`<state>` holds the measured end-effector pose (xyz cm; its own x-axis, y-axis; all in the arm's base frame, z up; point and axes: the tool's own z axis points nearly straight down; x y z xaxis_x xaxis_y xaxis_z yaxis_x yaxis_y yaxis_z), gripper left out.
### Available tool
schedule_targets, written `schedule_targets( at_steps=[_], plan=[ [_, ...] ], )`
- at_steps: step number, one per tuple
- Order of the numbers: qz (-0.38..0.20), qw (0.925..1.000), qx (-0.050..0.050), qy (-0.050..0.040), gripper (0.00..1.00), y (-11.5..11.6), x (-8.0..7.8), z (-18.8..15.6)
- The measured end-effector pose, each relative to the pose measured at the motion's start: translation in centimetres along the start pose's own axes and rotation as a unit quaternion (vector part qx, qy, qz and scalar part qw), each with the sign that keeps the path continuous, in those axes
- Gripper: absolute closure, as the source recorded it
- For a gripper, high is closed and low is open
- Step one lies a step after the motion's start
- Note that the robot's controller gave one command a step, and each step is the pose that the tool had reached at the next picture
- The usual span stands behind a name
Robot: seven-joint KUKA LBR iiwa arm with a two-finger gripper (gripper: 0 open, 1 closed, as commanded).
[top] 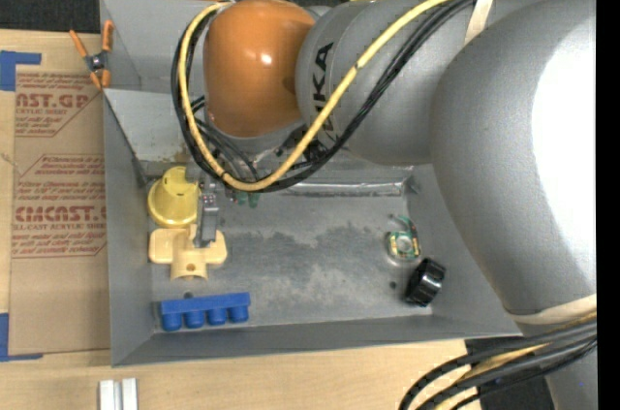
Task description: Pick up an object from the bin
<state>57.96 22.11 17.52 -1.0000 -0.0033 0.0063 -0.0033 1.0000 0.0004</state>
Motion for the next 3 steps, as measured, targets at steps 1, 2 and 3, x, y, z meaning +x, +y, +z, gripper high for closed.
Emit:
schedule_targets(
  at_steps=[1,2,3],
  plan=[
    [0.001,1.0,-0.001,-0.0038,0.0,-0.1,-0.2,-0.5],
    [-0.085,0.9964,-0.002,-0.0045,0.0,0.5,7.8,10.6],
    [-0.122,0.9925,-0.002,-0.0093,0.0,1.0,7.9,5.8]
  ],
)
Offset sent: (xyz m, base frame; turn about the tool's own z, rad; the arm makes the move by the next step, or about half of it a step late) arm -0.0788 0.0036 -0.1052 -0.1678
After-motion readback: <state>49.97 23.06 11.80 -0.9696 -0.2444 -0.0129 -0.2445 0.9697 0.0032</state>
